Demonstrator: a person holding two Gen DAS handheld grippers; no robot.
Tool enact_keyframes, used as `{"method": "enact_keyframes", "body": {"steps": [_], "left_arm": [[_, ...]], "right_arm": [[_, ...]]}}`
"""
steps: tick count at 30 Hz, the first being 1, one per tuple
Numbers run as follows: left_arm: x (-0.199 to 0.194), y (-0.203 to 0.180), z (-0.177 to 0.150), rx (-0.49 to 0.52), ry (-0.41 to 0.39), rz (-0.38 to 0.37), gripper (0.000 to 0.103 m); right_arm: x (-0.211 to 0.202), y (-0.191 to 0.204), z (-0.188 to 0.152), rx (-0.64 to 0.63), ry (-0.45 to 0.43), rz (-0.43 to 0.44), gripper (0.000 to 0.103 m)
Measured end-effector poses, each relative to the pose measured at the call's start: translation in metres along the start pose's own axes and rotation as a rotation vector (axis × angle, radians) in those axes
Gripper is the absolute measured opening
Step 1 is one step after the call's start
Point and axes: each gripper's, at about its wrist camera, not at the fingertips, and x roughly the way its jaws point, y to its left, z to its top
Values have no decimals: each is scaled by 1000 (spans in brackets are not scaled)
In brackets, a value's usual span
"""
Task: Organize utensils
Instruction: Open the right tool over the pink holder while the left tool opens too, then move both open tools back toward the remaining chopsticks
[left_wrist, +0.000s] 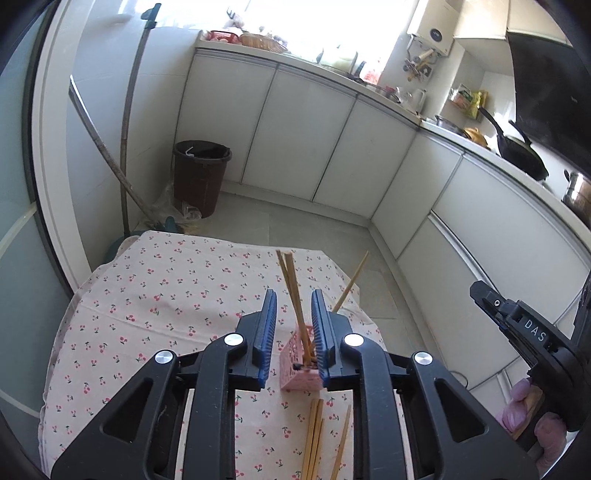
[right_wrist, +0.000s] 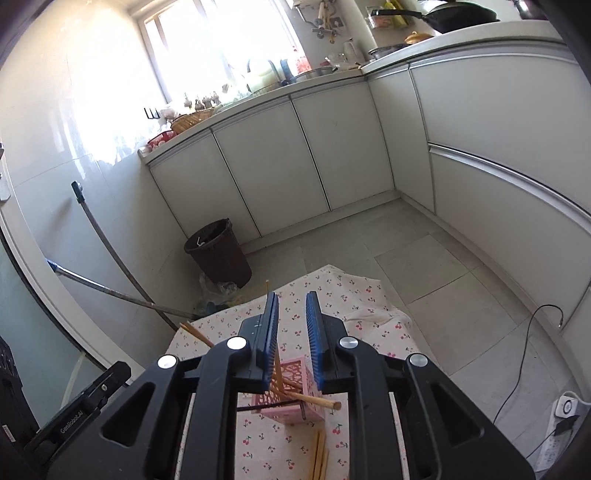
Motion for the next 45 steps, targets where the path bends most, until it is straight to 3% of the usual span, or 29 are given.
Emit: {"method": "enact_keyframes", "body": {"steps": [3,7,9,16,22,24,28,39,45], "left_arm": [[2,-6,-5,19,18,0,28],[2,-13,-14,32,34,-1,53],[3,-16,-21,45,44,-2,59],[8,-20,-48,66,108,16,65],[19,-22,-75,87,179,36,77],[26,-24,-82,99,213,44,80],[46,-22,-97,98,301,48,87],[110,-9,-135,36,542,91,91],[143,-2,-145,-36,600,117,91]], "right_arm": [[-2,-3,-7,-10,22,-10,20],[-4,-5,-24,-52,60,-35,25],[-7,-6,-33,-81,74,-55,33],[-19,-11,-62,-180,119,-124,41],[-24,-29,-83,-172,168,-169,57],[-24,-37,-90,-157,195,-189,72],[-17,-59,-105,-95,296,-191,89],[34,-108,-151,-49,642,-340,89],[42,-125,-166,27,733,-358,89]]}}
